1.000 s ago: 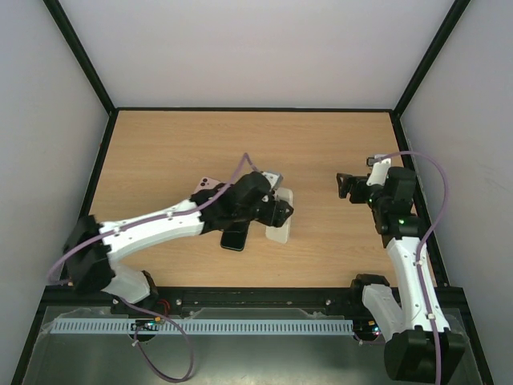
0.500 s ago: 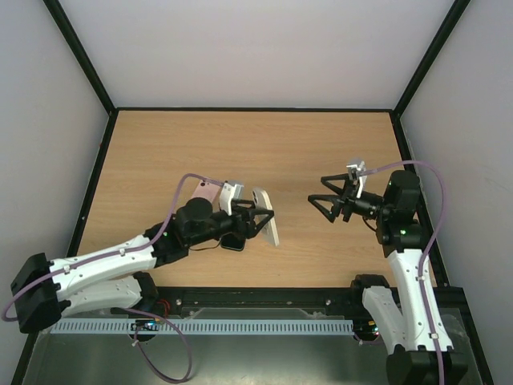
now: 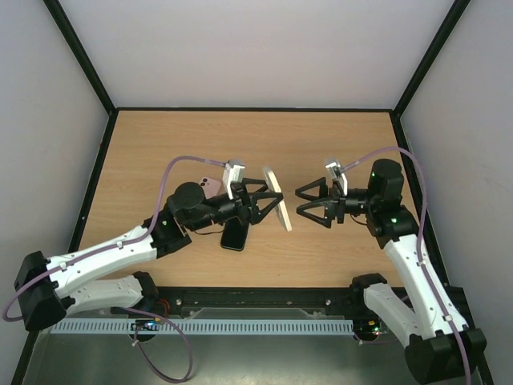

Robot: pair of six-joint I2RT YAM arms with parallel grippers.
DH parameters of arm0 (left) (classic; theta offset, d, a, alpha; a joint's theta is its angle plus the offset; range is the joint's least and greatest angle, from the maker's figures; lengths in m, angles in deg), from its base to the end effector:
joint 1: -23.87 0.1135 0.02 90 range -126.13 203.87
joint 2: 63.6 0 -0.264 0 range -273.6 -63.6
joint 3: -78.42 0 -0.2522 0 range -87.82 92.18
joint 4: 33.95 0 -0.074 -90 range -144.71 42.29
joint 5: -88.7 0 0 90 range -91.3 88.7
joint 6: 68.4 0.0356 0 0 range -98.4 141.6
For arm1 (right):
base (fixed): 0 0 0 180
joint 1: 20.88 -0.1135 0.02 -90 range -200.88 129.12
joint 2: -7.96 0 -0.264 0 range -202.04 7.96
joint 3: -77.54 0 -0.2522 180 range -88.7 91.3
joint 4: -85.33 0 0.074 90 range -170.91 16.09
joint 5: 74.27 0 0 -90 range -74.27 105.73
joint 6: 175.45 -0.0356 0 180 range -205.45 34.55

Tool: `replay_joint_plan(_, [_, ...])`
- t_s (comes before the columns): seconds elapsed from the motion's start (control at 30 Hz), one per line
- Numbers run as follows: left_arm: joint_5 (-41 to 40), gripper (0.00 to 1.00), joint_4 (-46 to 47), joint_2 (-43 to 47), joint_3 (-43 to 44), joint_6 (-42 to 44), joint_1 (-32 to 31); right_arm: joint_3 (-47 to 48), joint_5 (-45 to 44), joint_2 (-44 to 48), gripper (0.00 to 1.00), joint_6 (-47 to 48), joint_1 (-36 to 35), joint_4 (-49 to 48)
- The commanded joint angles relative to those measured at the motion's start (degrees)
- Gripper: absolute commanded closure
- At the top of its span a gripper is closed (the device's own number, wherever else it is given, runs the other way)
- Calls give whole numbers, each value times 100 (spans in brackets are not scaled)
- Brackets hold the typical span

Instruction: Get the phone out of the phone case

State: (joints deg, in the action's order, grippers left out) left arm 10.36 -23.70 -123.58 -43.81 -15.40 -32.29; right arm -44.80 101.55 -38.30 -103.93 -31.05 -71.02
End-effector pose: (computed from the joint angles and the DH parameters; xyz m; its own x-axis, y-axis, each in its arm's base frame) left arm 0.1320 -0.2098 0.3476 -0.4944 -0.3210 -0.8078 0.7855 0.2329 -0.5733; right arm 0.1508 0.0631 0.3378 -0.5062 -0.0673 -0.8598 -0.8559 -0.0833 0.5105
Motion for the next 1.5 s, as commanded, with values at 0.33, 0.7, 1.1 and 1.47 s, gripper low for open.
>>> replay_joint_plan(0.33, [775,55,818,-461,679,-68,89,421,-279,-392,3,1170,-983,1251])
replay_joint_plan(0.7, [745,58,1199,-632,562,-255,149,-18,208,99,3,601,-992,443])
replay_joint_plan(1.1, [1039,59,2086,-1104,523,-782,125,-39,-275,59,2,461,-988,374])
replay_joint_plan(1.47, [390,61,2069,-726,272,-673,44,37,-1147,-9,3,246,-991,424])
